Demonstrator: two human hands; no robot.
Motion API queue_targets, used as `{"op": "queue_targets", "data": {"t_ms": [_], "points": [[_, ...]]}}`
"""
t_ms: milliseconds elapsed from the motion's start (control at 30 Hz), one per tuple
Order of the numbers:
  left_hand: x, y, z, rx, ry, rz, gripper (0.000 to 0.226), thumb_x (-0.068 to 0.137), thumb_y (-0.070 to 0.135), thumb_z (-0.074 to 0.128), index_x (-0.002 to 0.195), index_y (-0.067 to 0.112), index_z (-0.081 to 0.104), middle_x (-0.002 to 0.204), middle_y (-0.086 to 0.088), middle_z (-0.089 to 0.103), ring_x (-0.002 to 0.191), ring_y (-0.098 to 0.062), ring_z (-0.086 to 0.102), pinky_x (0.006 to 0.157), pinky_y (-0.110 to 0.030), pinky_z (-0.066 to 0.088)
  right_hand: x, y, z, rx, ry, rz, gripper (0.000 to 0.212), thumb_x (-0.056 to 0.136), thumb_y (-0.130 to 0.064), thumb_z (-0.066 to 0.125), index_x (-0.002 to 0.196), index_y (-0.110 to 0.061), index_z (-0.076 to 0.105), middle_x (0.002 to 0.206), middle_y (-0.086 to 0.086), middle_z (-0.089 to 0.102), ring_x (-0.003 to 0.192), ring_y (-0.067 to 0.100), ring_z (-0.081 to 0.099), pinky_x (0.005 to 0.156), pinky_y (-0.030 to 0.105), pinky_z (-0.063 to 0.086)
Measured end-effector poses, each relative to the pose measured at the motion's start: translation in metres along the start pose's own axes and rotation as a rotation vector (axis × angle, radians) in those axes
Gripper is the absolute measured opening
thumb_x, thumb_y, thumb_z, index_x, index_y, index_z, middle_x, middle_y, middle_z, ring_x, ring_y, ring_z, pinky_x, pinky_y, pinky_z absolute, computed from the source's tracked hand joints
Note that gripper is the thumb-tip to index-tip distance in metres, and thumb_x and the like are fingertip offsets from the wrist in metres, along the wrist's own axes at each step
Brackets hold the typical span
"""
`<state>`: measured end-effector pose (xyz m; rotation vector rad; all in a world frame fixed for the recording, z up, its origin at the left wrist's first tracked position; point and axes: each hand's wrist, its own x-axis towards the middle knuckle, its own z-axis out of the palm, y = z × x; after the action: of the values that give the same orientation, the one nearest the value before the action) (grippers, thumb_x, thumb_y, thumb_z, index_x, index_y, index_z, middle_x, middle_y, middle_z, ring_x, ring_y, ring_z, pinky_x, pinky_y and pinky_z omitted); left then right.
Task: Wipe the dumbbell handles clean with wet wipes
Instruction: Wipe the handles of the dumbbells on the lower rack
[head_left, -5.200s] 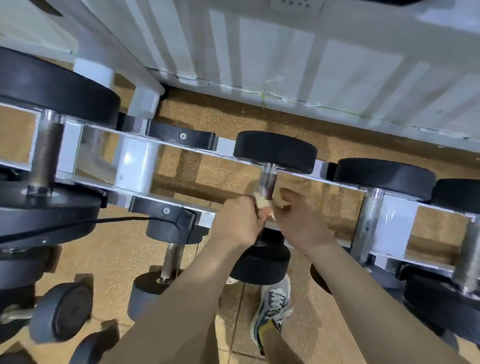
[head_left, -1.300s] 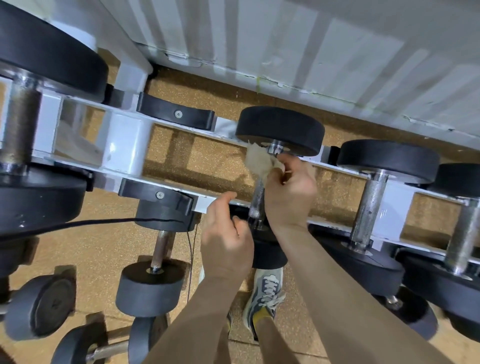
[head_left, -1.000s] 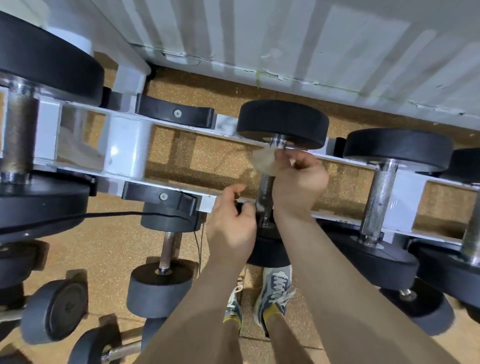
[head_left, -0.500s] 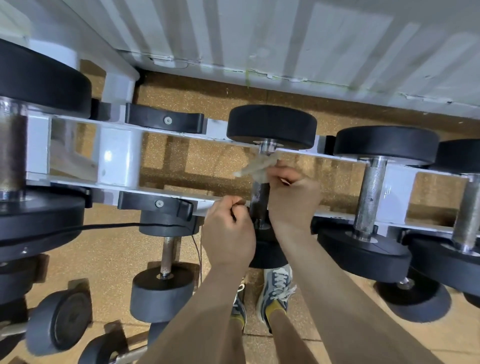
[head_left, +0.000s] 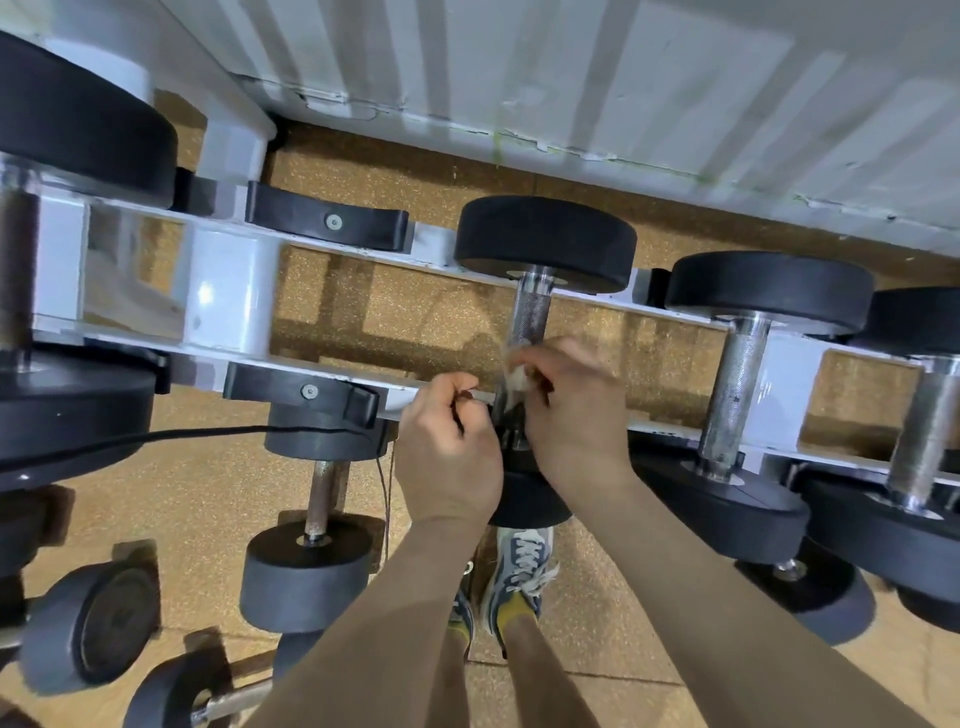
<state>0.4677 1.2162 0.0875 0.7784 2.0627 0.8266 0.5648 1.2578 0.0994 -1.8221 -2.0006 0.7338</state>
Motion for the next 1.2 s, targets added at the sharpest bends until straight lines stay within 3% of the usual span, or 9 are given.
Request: {"op": "queue_targets", "data": {"t_ms": [100,200,333,433,500,633,700,967,1200], "points": [[-0.001,0.0,0.0,-0.018,0.041,0.004,0.037,0.082,0.027,0.038,0.103,0.02,0.067,0.096,0.004,0.065,0.095,-0.02,0.055,0.08,-0.034,0.045,0.01,0.005,-0.013,-0.07,0.017,-0.249,0.028,0.075,-0.002,0.052,0.088,-0.008,0.075,0.096,0.005,0.069,0.084,0.027,0.062,0.073,0.029,0.053],[-0.002,-0.002,0.002,-0.025,0.056,0.012,0.037,0.083,0.026,0.038,0.105,0.018,0.067,0.098,0.005,0.064,0.095,-0.015,0.053,0.078,-0.025,0.037,0.04,0.014,-0.015,-0.118,0.024,-0.33,0.036,0.083,-0.014,0.043,0.098,-0.006,0.075,0.107,0.01,0.07,0.1,0.016,0.052,0.093,0.003,0.033],[-0.001,-0.005,0.0,-0.028,0.056,0.037,0.036,0.084,0.026,0.038,0.103,0.014,0.065,0.096,0.001,0.063,0.092,-0.016,0.052,0.077,-0.027,0.036,0.013,0.02,-0.012,-0.047,-0.379,-0.321,0.028,0.081,-0.011,0.053,0.095,-0.016,0.078,0.098,0.005,0.071,0.091,0.015,0.056,0.078,0.011,0.044],[-0.002,-0.004,0.0,-0.023,0.053,0.05,0.034,0.084,0.026,0.037,0.102,0.015,0.064,0.096,0.004,0.061,0.091,-0.013,0.049,0.077,-0.028,0.034,0.013,0.023,-0.027,-0.085,-0.718,-0.354,0.031,0.082,0.0,0.066,0.102,-0.021,0.077,0.101,0.0,0.071,0.09,0.01,0.048,0.073,0.006,0.031],[-0.003,-0.004,-0.001,-0.025,0.058,0.056,0.032,0.084,0.025,0.036,0.1,0.016,0.063,0.095,0.005,0.06,0.09,-0.012,0.048,0.075,-0.027,0.032,0.02,0.026,-0.032,-0.054,-0.765,-0.385,0.033,0.081,0.002,0.065,0.102,-0.021,0.077,0.103,0.001,0.073,0.09,0.008,0.047,0.077,0.009,0.035],[-0.003,-0.004,0.0,-0.02,0.054,0.057,0.03,0.085,0.024,0.036,0.097,0.017,0.062,0.092,0.005,0.06,0.089,-0.015,0.05,0.074,-0.028,0.033,0.002,0.032,-0.035,0.106,-0.634,-0.069,0.028,0.081,0.003,0.068,0.089,-0.021,0.079,0.089,-0.018,0.069,0.08,-0.008,0.06,0.079,0.016,0.048],[-0.003,-0.003,0.0,-0.014,0.049,0.054,0.03,0.085,0.025,0.035,0.096,0.017,0.062,0.093,0.005,0.06,0.09,-0.016,0.05,0.075,-0.028,0.033,-0.006,0.032,-0.042,0.181,-0.614,0.167,0.025,0.086,-0.006,0.067,0.093,-0.027,0.078,0.089,-0.016,0.072,0.082,0.004,0.067,0.078,0.028,0.054],[-0.003,-0.002,0.0,-0.039,0.063,0.053,0.033,0.082,0.021,0.035,0.095,0.015,0.065,0.093,0.007,0.06,0.094,-0.017,0.053,0.076,-0.022,0.032,0.007,0.013,-0.018,-0.034,-0.797,0.284,0.029,0.098,-0.016,0.042,0.126,-0.015,0.051,0.11,0.009,0.061,0.085,0.023,0.057,0.057,0.027,0.042],[-0.002,-0.006,0.001,-0.034,0.084,0.085,0.031,0.082,0.019,0.038,0.093,0.012,0.066,0.09,0.001,0.064,0.09,-0.021,0.055,0.075,-0.026,0.036,-0.008,0.012,-0.043,0.236,-0.713,0.375,0.029,0.091,-0.009,0.058,0.11,-0.026,0.072,0.105,-0.014,0.068,0.097,0.001,0.063,0.079,0.011,0.048]]}}
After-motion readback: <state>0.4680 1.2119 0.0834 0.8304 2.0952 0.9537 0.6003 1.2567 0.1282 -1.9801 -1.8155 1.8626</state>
